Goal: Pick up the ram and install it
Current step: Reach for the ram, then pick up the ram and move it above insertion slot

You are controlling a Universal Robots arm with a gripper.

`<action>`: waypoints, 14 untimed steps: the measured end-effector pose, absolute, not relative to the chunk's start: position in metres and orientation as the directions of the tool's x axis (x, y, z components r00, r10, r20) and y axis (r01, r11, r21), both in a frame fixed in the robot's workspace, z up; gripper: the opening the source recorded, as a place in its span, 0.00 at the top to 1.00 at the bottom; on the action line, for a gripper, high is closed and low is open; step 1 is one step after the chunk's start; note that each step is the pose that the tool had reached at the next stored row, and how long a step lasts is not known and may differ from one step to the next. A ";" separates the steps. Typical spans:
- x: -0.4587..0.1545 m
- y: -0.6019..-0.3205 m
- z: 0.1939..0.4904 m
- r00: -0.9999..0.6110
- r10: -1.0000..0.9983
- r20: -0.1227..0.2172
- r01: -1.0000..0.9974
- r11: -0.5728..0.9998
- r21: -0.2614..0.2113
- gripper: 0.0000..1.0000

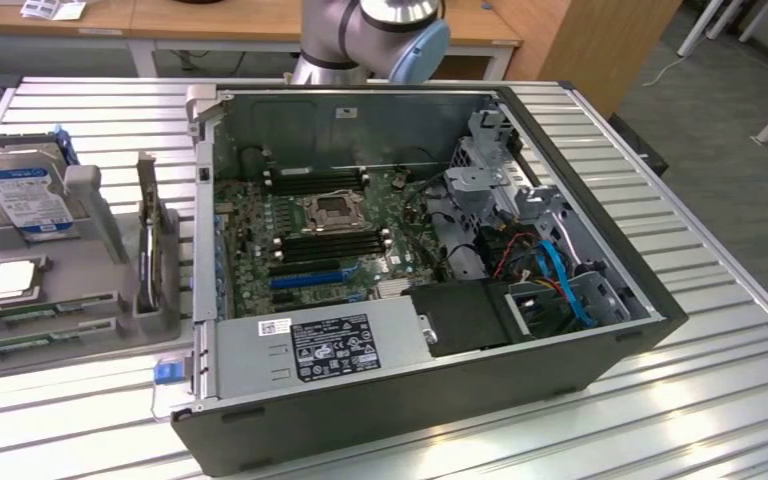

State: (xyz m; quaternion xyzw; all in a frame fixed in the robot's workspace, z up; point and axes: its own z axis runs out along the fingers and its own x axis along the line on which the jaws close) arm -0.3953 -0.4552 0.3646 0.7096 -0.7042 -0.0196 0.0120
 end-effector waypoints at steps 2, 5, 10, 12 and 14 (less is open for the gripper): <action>-0.395 -0.456 0.361 0.007 -1.000 -0.011 -0.999 -0.008 0.045 0.71; -0.395 -0.457 0.356 0.007 -1.000 -0.011 -0.999 -0.008 0.045 0.71; -0.395 -0.459 0.347 0.007 -1.000 -0.011 -0.999 -0.008 0.045 0.71; -0.395 -0.460 0.343 0.007 -1.000 -0.011 -0.999 -0.008 0.045 0.71; -0.395 -0.461 0.339 0.007 -1.000 -0.011 -0.999 -0.008 0.045 0.71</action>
